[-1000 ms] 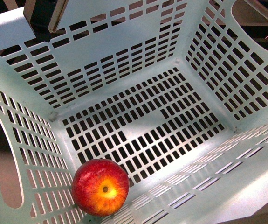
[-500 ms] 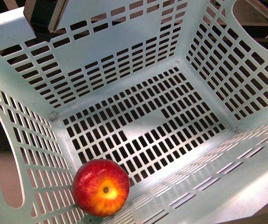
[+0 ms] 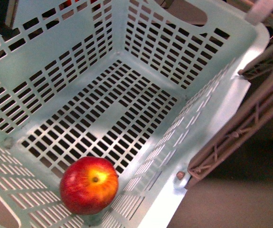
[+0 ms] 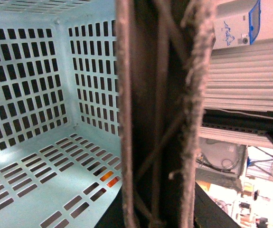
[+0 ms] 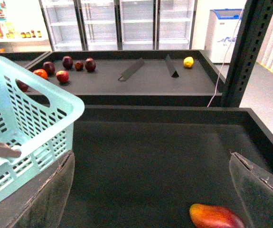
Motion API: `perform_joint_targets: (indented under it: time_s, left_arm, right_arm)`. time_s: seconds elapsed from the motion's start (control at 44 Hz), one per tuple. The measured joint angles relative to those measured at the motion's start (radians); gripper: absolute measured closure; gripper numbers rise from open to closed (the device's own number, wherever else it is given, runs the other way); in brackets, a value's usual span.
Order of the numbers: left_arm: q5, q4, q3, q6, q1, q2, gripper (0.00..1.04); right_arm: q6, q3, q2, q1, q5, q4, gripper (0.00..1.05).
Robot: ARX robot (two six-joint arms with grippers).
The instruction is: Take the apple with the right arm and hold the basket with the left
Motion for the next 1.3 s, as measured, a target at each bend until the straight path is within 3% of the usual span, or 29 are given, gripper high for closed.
perform_joint_targets:
  time_s: [0.295, 0.523, 1.295]
  left_arm:
    - [0.047, 0.115, -0.027, -0.066, 0.29, 0.088, 0.98]
    - [0.046, 0.146, -0.027, -0.03, 0.411, 0.187, 0.98]
    - [0.055, 0.314, -0.202, -0.151, 0.46, 0.314, 0.98]
  right_arm:
    - [0.0, 0.0, 0.0, 0.0, 0.0, 0.0, 0.09]
    - [0.0, 0.0, 0.0, 0.0, 0.0, 0.0, 0.09]
    - [0.0, 0.0, 0.0, 0.0, 0.0, 0.0, 0.09]
